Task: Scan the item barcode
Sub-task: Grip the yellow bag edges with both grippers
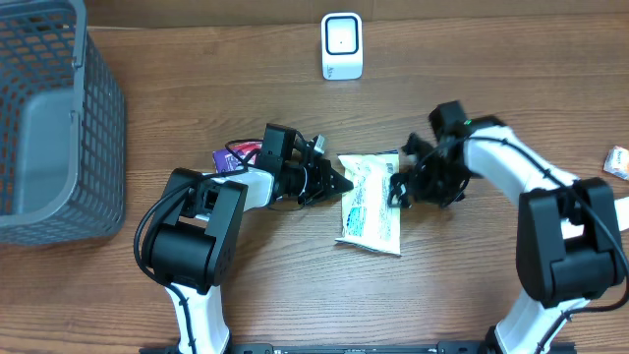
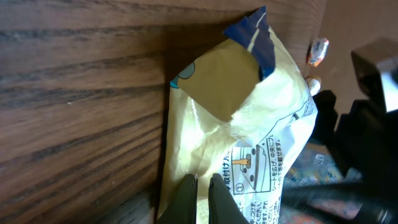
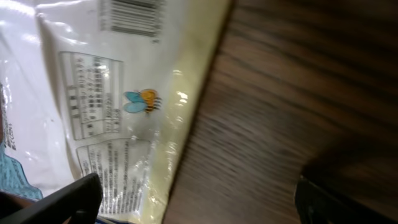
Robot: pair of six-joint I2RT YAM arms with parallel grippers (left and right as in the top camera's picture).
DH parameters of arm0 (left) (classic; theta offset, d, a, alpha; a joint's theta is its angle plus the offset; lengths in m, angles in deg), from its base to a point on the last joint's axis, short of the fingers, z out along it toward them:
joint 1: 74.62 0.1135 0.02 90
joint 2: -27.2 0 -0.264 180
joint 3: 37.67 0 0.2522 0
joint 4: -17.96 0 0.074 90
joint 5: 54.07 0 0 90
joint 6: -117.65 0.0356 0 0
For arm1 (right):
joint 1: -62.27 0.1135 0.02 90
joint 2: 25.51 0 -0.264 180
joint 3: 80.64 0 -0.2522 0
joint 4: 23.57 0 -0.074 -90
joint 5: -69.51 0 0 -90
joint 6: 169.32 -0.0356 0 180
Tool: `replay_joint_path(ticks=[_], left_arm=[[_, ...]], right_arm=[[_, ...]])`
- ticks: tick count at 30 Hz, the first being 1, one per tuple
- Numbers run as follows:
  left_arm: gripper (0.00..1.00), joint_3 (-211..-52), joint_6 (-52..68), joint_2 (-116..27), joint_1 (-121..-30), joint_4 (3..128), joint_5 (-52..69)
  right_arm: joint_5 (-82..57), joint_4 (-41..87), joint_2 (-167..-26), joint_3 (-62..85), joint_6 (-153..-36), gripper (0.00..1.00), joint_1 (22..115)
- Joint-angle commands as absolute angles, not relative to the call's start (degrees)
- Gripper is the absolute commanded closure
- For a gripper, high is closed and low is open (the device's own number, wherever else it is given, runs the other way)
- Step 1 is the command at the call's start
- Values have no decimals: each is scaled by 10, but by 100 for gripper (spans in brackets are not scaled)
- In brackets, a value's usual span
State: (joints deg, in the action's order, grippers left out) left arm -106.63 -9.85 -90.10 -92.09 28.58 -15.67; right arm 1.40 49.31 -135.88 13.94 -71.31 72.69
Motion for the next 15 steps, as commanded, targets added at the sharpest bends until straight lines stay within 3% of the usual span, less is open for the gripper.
replay_joint_path(ticks=[1,5,9,12,15], left_arm=[[96,-1068,-96,-905,-915,289,-127],[96,-1068,-113,-905,-915,289,-114],[96,-1068,-118,-905,-915,289,-114],[96,-1068,-118,-905,-915,289,-111],[96,-1068,-117,-905,-911,283,-110]], right_arm=[[80,532,-1363,83,-721,0,702],[223,556,-1341,73,-752,0,686],[251,591,-1315,80,-822,0,688],[226,601,-1275,91,-892,0,688],[103,615,-1226,95,-956,0,689]])
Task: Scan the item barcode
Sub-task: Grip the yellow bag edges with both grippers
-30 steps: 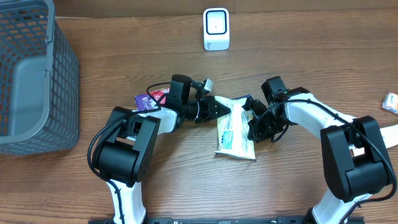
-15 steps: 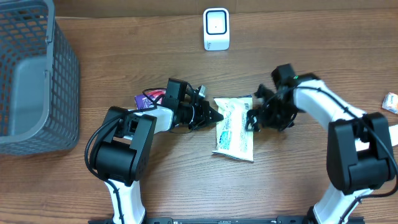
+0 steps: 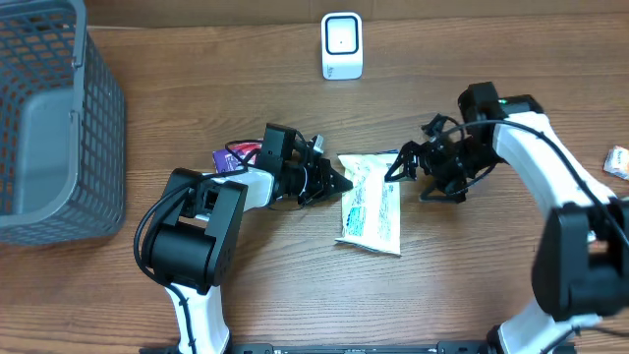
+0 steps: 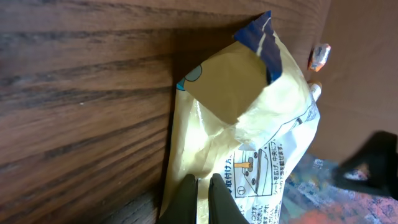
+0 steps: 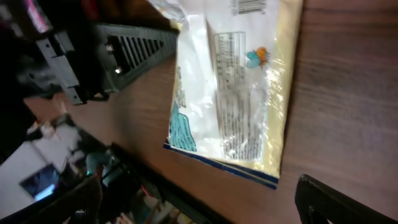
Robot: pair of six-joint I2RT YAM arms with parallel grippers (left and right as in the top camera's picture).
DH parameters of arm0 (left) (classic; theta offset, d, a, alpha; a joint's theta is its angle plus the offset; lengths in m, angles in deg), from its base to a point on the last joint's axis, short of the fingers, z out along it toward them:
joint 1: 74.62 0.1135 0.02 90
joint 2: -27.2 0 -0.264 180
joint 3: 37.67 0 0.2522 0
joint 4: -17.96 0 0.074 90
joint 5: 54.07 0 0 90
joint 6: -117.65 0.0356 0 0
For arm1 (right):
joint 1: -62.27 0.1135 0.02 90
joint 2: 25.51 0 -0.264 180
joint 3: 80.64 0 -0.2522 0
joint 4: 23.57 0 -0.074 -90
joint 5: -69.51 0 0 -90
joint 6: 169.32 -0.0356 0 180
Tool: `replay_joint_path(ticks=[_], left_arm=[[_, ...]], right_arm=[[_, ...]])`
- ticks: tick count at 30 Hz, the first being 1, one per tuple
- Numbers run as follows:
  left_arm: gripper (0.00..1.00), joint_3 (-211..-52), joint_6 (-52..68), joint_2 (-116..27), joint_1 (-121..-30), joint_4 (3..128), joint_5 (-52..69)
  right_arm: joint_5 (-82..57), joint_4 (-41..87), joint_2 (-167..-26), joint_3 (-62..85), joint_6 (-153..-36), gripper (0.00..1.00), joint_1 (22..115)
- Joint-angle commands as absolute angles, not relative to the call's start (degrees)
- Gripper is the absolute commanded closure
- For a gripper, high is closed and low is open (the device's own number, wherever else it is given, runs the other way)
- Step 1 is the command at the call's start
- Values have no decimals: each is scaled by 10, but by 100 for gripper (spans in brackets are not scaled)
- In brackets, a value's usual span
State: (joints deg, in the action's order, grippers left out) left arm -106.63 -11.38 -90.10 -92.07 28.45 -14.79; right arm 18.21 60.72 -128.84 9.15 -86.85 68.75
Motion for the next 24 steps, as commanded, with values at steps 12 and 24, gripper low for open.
replay_joint_path(ticks=[12,24], left_arm=[[96,-1068,-114,-905,-906,255,-101],[96,-1068,-114,-905,-906,255,-99]], right_arm=[[26,457,-1161,289,-1051,0,797],[21,503,-1114,311,-1163,96,921]])
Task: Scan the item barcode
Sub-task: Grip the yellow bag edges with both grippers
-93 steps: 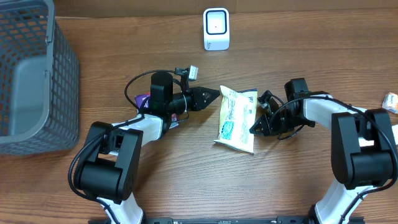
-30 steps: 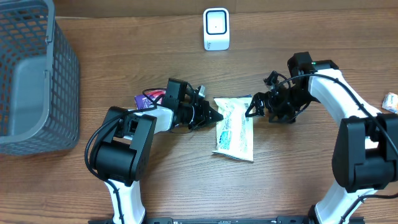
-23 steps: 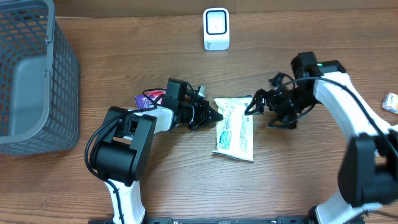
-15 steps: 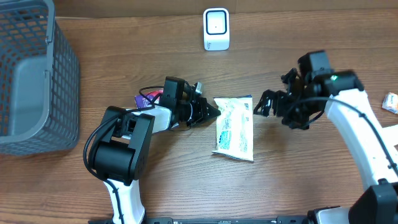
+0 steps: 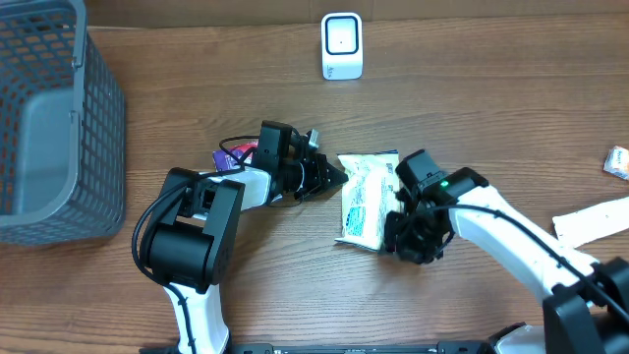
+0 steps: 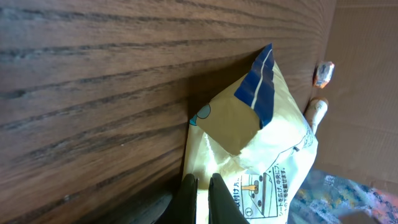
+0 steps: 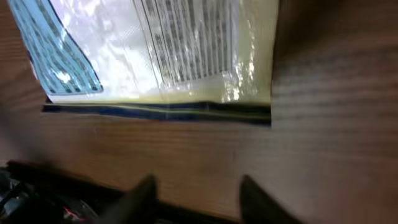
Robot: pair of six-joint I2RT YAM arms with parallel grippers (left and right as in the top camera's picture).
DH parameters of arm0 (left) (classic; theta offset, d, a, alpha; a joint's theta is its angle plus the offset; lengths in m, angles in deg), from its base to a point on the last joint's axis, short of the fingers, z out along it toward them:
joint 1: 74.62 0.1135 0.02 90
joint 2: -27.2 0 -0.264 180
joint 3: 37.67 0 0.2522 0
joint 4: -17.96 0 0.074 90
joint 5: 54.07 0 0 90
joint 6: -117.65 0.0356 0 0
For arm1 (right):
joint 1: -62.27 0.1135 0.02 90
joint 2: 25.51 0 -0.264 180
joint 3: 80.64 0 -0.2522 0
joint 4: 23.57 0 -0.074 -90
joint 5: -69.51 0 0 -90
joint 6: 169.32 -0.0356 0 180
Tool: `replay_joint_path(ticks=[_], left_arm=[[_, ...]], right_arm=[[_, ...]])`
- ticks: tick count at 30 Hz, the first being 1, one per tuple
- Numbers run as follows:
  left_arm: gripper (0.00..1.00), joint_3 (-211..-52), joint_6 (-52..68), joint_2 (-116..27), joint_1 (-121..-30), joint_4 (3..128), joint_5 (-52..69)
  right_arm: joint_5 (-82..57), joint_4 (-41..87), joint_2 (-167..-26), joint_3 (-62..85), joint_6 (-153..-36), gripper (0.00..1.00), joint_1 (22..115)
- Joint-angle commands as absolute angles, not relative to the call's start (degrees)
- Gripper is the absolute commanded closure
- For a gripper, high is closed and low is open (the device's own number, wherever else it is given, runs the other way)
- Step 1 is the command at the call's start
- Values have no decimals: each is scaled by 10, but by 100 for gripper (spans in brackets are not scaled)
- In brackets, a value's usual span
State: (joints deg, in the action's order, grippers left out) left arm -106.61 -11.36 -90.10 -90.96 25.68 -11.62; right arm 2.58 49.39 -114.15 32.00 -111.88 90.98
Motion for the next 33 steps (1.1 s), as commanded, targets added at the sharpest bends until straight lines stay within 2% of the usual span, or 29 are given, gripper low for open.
replay_joint_path(ticks=[1,4,10,18,24,33], left_arm=[[96,-1068,-114,-905,-906,255,-99],[96,-1068,-114,-905,-906,255,-97],[96,-1068,-114,-905,-906,255,-91],[96,-1068,-113,-902,-893,254,-94],[96,-1069,-101,-877,-877,254,-101],[96,-1069,-66,-811,-877,255,-72]], right_arm=[[21,508,-1111,311,-1166,96,928],[13,469,-1108,311,-1167,96,946],[10,287,-1117,312,-1193,96,950],[36,177,-1182,312,-1220,96,981],[36,165,-1228,312,-1235,96,1001],[38,261,-1259,312,-1202,96,1001]])
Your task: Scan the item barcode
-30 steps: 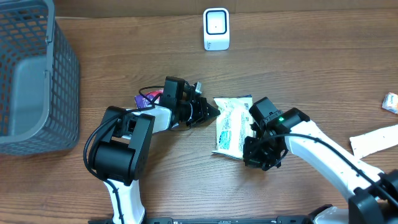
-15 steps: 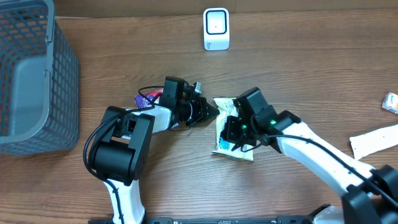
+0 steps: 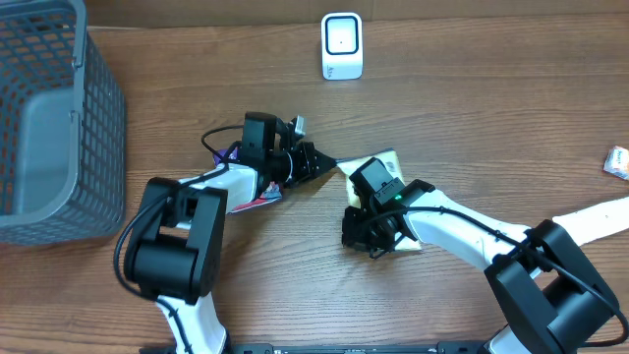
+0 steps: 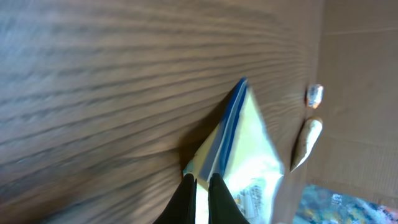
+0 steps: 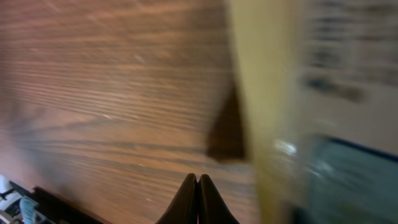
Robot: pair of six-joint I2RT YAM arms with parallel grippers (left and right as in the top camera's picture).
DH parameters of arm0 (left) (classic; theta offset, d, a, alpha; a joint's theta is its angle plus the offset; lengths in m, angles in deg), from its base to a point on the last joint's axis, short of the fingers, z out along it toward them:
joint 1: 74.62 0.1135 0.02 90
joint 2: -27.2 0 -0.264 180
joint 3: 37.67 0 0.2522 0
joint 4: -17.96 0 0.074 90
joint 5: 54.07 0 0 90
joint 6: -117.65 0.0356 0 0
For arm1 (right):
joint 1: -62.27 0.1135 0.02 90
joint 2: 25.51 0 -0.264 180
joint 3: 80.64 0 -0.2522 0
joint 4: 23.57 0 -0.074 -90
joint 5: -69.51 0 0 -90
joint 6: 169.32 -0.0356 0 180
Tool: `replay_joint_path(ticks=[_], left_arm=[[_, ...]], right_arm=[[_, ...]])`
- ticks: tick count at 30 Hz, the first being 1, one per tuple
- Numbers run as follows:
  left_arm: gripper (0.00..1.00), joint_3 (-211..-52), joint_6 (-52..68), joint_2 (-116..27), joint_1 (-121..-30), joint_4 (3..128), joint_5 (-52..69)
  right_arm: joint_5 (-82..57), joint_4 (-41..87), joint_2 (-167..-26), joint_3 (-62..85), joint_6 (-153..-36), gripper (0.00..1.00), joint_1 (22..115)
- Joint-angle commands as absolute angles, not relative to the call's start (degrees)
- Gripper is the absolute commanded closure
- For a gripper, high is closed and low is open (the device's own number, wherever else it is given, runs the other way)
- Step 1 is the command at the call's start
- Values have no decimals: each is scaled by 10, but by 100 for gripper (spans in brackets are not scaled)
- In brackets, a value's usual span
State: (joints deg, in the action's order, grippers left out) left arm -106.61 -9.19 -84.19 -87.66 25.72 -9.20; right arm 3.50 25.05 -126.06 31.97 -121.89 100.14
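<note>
The yellow packet (image 3: 390,158) lies mid-table, mostly hidden under my right arm. In the left wrist view the packet (image 4: 249,143) stands on edge, blue seam towards the camera. My left gripper (image 3: 319,163) is shut on its left corner, and the thin edge sits between the fingertips (image 4: 188,190). My right gripper (image 3: 356,236) is shut with nothing in it, low over the wood at the packet's near left side. The packet (image 5: 311,93) fills the right of that wrist view, blurred. The white scanner (image 3: 341,45) stands at the back.
A grey mesh basket (image 3: 49,118) takes up the far left. A purple wrapper (image 3: 228,155) and a red-and-white one (image 3: 261,201) lie under my left arm. A small wrapped item (image 3: 616,160) sits at the right edge.
My right gripper has moved from the packet's near right end to its near left side, and its fingers, apart before, are shut. My left gripper has shifted left and back, tilting the packet on edge.
My left gripper stayed shut on the packet's left corner throughout. My right gripper was open at the packet's right edge, then drawn back to the right, then at its near edge. Now it is shut at the near left, with the packet tilted.
</note>
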Motion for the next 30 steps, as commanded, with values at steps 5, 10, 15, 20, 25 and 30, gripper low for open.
replay_joint_path(ticks=[5,10,15,20,25,30], left_arm=[[96,-1069,-66,-805,-876,257,-64],[96,-1069,-66,-805,-877,259,-58],[96,-1069,-63,-805,-877,259,-58],[96,-1069,-59,-805,-877,259,-58],[96,-1069,-55,-806,-877,259,-56],[96,-1069,-53,-805,-877,259,-54]], right_arm=[[11,353,-1258,312,-1138,96,1000],[-133,428,-1258,311,-1100,96,1000],[-277,421,-1258,311,-1084,96,998],[-317,365,-1257,293,-1052,96,997],[-269,389,-1244,217,-1029,96,1013],[-208,478,-1207,132,-1071,72,1020]])
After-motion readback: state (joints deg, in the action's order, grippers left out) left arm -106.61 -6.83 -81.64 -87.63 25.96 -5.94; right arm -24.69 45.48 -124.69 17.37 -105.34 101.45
